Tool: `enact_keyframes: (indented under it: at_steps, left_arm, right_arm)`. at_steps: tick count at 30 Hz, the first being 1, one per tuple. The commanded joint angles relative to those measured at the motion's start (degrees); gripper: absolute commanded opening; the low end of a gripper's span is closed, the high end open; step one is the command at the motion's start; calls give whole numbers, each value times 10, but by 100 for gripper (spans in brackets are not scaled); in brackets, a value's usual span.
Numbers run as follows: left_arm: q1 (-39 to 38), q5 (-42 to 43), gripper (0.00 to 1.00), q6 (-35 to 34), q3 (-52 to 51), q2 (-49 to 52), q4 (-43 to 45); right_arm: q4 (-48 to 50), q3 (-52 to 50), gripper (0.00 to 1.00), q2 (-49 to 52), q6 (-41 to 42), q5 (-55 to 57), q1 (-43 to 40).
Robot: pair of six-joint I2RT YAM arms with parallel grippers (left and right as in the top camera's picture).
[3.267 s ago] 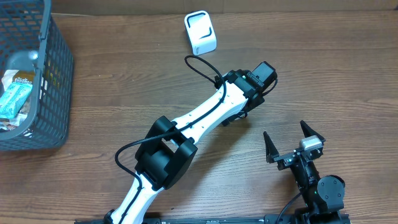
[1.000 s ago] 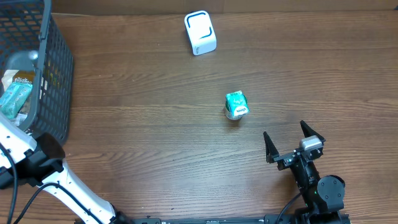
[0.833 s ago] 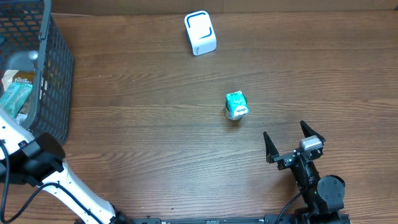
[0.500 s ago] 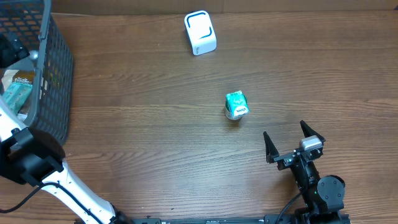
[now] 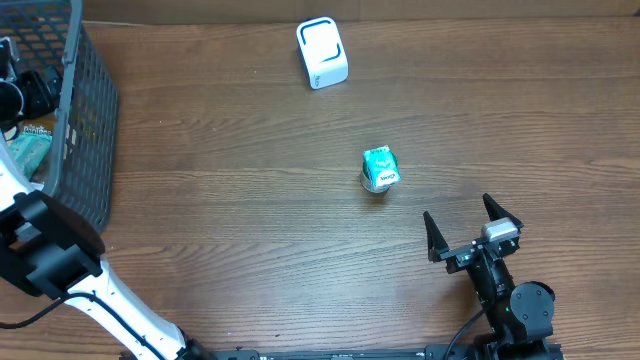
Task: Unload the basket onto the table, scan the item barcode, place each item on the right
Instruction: 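Reach into the basket and grasp the yellow Vim bottle with the left gripper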
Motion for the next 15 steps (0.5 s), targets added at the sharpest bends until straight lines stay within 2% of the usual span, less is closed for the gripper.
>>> enact_keyframes:
  at_steps: [1, 4, 12, 13, 14, 15]
  left_arm:
    - [2, 21, 96, 19, -34, -12, 24]
    - [2, 21, 87, 20, -47, -13, 43]
    - [-1, 21, 83, 20, -75, -12, 78]
    - [-3, 21, 76, 20, -75, -12, 81]
    - [-4, 21, 62, 20, -75, -12, 83]
    - [-5, 21, 56, 20, -75, -12, 84]
  right_arm:
    - [2, -6, 100, -4, -2, 7, 2]
    - [2, -6, 100, -4, -2, 7, 2]
    - [2, -6, 100, -4, -2, 7, 2]
    - [2, -6, 100, -4, -2, 7, 2]
    - [2, -6, 100, -4, -2, 7, 2]
    - [2, -6, 100, -4, -2, 7, 2]
